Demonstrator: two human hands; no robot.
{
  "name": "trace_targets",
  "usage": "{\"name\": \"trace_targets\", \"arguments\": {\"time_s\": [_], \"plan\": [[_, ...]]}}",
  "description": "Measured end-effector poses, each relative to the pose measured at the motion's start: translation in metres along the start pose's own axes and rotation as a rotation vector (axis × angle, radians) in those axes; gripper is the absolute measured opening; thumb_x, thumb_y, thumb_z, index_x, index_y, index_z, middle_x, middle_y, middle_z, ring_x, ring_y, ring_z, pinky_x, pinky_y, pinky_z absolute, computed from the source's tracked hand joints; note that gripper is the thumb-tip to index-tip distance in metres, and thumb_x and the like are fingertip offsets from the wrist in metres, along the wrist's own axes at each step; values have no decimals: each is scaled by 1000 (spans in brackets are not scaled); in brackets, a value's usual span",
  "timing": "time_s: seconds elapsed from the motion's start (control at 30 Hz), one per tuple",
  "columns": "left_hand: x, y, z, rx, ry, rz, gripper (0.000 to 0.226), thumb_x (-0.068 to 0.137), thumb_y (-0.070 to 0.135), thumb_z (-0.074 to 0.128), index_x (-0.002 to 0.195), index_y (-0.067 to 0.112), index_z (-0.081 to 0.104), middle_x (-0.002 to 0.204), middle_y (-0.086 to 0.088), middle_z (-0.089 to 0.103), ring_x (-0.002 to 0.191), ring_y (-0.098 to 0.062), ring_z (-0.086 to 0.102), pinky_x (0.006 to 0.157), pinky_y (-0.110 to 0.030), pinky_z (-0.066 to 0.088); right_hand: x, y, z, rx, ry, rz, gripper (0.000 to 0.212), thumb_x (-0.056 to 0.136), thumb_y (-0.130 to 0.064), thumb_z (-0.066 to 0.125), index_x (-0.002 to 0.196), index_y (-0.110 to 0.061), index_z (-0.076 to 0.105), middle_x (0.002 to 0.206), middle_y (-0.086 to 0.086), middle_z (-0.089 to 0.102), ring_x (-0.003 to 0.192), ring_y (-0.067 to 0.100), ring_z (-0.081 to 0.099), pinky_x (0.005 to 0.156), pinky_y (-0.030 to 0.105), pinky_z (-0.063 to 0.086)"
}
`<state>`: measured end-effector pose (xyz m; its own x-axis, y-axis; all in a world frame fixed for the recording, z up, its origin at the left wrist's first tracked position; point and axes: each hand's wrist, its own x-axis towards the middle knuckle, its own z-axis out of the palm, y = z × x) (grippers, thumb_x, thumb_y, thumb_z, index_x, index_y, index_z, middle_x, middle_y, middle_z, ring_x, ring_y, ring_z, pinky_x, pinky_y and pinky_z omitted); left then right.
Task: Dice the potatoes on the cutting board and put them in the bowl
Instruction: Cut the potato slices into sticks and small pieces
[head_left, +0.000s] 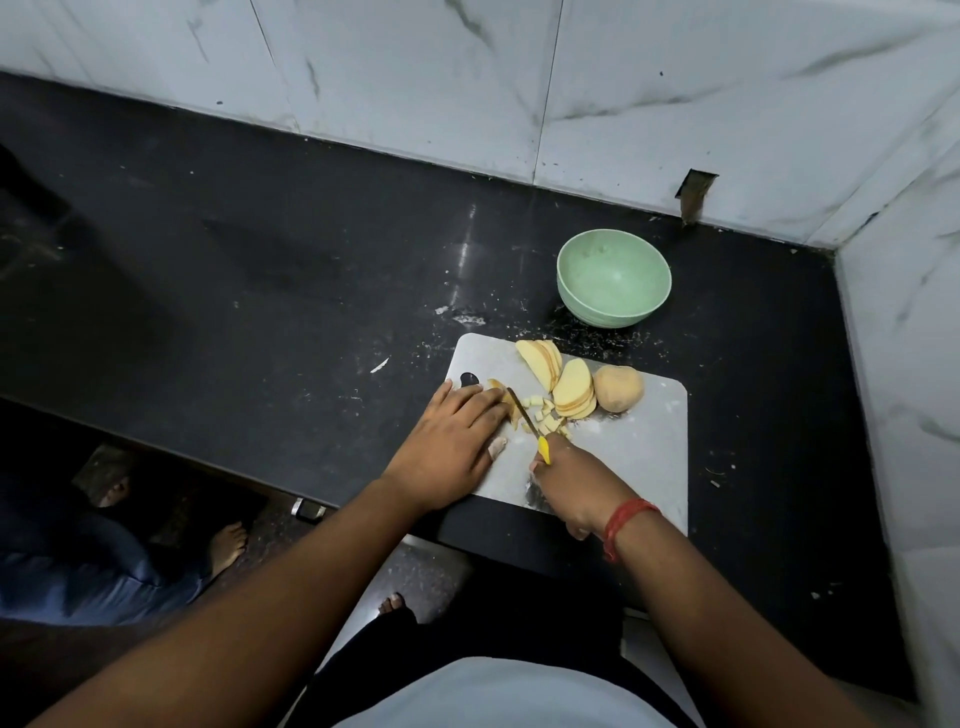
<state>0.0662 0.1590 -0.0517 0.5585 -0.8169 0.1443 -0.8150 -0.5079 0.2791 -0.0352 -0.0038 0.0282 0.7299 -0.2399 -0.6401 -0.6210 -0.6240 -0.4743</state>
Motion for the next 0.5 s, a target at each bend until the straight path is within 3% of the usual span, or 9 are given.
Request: {"name": "trace_targets", "arguments": {"time_s": [0.07, 0.13, 0.4, 0.5], "plan": [[0, 1, 2, -1, 6, -9, 52, 107, 47, 37, 148, 18, 51, 156, 0, 46, 144, -25, 38, 125, -52, 21, -4, 5, -2, 7, -8, 40, 21, 101, -15, 38, 122, -13, 40, 82, 11, 55, 59, 22, 48, 44, 26, 33], [-2, 1, 4, 2, 19, -12, 52, 107, 48, 38, 147, 19, 52, 155, -1, 47, 143, -27, 40, 125, -54, 22, -6, 10, -2, 18, 28, 57, 27, 101, -20, 37, 128, -15, 40, 80, 7, 54, 60, 18, 47, 46, 25, 31], [-5, -1, 8, 6, 39, -17, 49, 108, 47, 36, 147, 22, 52, 156, -1, 46, 145, -28, 37, 124, -57, 20, -2, 2, -2, -33, 17, 9, 24, 102, -19, 36, 123, -7, 41, 95, 15, 55, 57, 15, 38, 47, 25, 28], [-4, -1, 8, 3, 50, -30, 45, 107, 45, 40, 142, 21, 54, 156, -1, 47, 146, -28, 38, 125, -56, 19, -4, 2, 2, -44, -13, 26, 17, 103, -20, 36, 115, -9, 41, 84, 10, 52, 58, 16, 40, 46, 26, 29]]}}
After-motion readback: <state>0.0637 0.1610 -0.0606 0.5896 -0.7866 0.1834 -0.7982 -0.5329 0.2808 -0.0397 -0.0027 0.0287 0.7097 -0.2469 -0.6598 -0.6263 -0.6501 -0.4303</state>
